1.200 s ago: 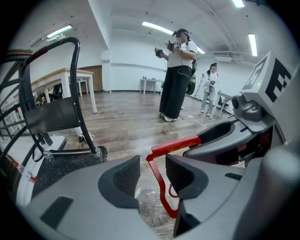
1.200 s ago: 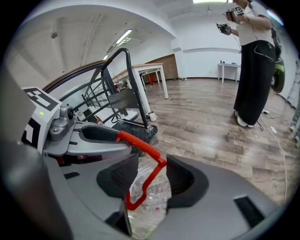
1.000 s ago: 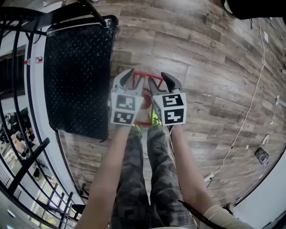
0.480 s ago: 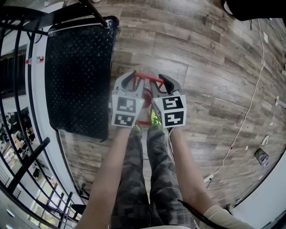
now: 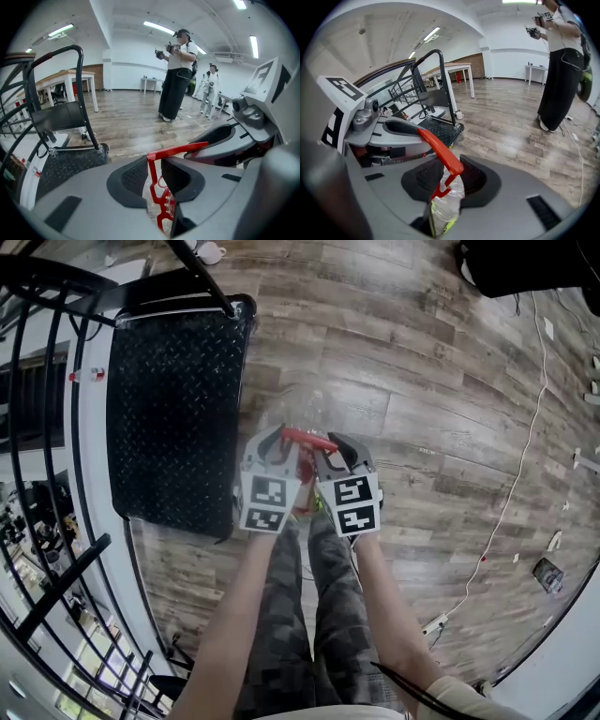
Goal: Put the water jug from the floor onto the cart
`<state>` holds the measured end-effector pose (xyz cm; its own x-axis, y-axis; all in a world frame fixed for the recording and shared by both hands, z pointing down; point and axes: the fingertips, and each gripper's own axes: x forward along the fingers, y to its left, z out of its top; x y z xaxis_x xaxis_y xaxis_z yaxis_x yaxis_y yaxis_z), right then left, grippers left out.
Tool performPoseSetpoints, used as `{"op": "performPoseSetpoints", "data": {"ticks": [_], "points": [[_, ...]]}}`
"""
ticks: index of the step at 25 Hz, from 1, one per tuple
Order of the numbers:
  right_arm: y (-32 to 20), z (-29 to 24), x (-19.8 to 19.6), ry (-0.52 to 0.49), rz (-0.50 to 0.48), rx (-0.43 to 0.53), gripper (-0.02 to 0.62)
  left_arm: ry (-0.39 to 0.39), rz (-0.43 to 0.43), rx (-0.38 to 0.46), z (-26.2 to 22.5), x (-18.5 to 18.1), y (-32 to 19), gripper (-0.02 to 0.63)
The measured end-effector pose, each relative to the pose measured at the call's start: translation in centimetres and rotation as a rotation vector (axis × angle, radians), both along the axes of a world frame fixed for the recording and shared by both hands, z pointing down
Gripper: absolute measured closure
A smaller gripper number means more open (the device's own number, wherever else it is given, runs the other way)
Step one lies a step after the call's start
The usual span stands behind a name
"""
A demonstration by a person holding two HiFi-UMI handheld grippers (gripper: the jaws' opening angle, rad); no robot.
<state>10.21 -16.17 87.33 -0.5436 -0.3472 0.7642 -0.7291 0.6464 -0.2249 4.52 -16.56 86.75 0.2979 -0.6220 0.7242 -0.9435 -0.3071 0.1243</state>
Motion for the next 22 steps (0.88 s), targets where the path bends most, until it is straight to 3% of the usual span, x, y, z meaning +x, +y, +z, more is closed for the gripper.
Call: {"op": "performPoseSetpoints", "data": {"ticks": [9, 15, 22], "points": [[0.9, -4.6, -0.4, -0.005, -0.021, 0.025, 0.491, 0.009, -0.031, 0.034, -4.7, -0.4, 0.5, 0.517], [-1.4, -11.4, -0.4, -0.034, -0.036, 0.096, 0.499, 0.015, -0.038, 0.109, -11.4, -0.4, -1.8, 0.518], [-0.2, -20.2, -0.4, -0.067, -0.099, 0.136, 0.5, -0.007, -0.069, 0.137, -19.8, -0.6, -0.2, 0.552]]}}
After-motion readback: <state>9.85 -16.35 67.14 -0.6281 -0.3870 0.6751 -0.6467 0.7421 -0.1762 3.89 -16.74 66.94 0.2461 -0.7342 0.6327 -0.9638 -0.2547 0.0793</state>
